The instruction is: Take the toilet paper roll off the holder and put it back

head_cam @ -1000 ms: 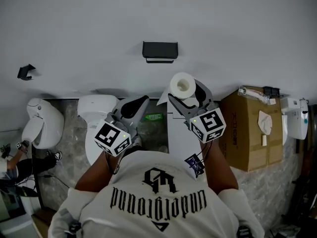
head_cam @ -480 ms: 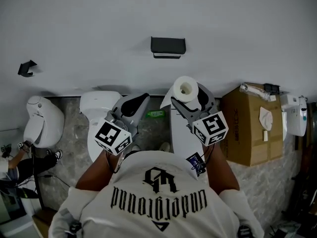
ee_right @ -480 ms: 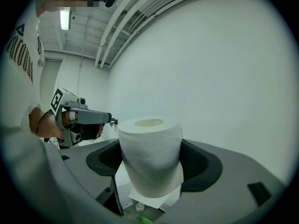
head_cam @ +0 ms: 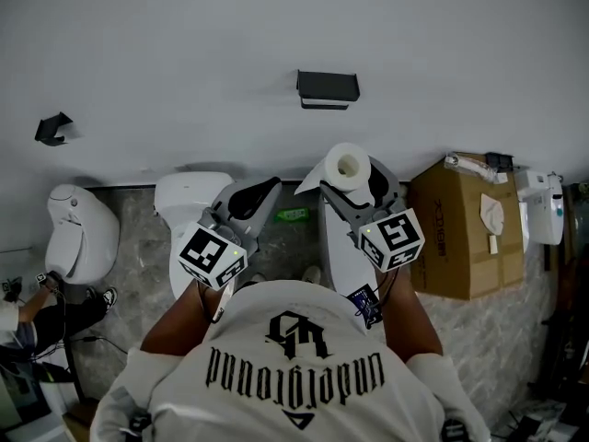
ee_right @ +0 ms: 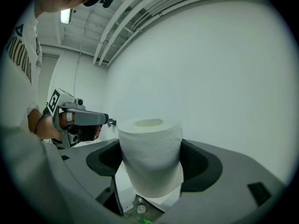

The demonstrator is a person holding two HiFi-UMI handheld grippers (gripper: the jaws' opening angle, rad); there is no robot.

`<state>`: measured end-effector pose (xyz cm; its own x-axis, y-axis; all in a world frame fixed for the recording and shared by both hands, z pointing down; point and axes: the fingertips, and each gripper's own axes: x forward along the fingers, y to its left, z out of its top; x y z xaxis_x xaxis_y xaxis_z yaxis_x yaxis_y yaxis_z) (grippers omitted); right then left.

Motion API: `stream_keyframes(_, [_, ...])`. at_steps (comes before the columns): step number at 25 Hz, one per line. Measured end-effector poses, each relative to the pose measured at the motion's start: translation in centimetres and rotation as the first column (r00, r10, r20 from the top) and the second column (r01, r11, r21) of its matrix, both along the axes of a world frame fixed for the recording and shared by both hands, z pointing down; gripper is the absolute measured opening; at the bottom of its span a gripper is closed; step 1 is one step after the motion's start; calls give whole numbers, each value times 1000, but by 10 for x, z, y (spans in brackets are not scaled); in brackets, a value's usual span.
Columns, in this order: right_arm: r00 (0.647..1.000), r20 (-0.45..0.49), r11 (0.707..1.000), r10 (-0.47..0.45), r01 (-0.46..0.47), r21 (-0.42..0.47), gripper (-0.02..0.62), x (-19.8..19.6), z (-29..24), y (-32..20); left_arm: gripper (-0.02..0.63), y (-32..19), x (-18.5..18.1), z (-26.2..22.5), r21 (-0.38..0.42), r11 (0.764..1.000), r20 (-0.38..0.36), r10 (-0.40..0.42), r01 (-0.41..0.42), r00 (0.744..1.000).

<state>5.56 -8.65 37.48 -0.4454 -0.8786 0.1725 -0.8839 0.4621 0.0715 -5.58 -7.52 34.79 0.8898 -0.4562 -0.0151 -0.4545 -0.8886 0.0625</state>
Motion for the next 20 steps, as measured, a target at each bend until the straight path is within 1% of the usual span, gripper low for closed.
stream_keyframes(12, [999,-22,999,34,-33,25,341,-85,-13,2,12,1,-78,-3,13,998,5,67,-67,998])
stream_keyframes(16, [999,-23,999,43,-42,28,341,-102,-13,3,12,1,-97,-2,13,997,1,76,-76,997])
stream_keyframes(20, [999,-23,999,49,-49,23,341,-110,-13,1,12,-1,-107,-1,13,997,-4,77,-77,997])
